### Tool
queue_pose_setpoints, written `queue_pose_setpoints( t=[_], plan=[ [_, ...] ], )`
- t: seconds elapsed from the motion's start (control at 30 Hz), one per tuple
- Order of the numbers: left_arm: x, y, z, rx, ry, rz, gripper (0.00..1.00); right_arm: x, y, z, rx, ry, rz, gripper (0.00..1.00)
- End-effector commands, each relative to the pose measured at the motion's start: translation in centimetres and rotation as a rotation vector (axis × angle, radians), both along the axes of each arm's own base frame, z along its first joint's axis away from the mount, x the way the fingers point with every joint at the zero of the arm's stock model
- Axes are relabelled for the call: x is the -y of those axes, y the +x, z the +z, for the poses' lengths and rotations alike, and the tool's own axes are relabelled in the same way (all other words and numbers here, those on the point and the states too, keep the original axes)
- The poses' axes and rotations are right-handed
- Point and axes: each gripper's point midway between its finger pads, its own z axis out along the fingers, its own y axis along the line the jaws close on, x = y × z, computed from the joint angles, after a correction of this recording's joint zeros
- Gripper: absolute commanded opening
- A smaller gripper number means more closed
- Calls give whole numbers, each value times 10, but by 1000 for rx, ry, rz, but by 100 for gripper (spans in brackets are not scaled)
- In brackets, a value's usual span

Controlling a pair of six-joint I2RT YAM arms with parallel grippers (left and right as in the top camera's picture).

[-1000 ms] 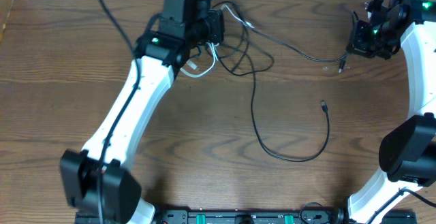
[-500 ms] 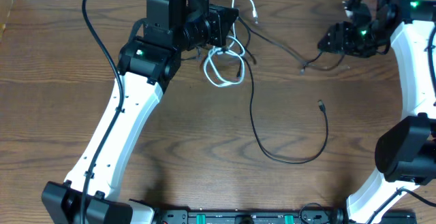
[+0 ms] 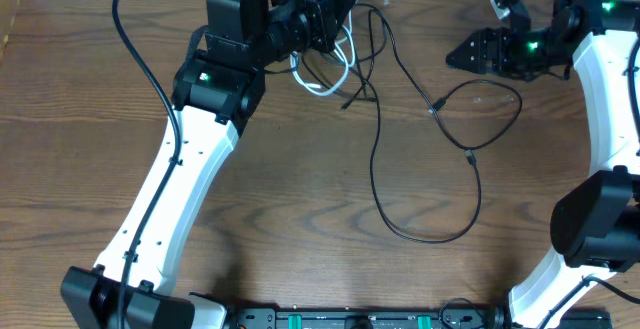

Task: Untangle cables
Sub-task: 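Move the right gripper left to the bundle and grasp cables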

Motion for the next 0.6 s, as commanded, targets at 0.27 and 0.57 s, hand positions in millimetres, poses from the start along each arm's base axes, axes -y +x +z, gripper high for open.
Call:
queue_pose_setpoints(
  t=[0.27, 0.57],
  plan=[
    [0, -4, 2, -16, -10, -13, 7, -89, -13, 31, 192, 93, 275, 68],
    [0, -4, 0, -26, -7, -13, 8, -136, -23, 25, 241, 25, 376, 61]
  ],
)
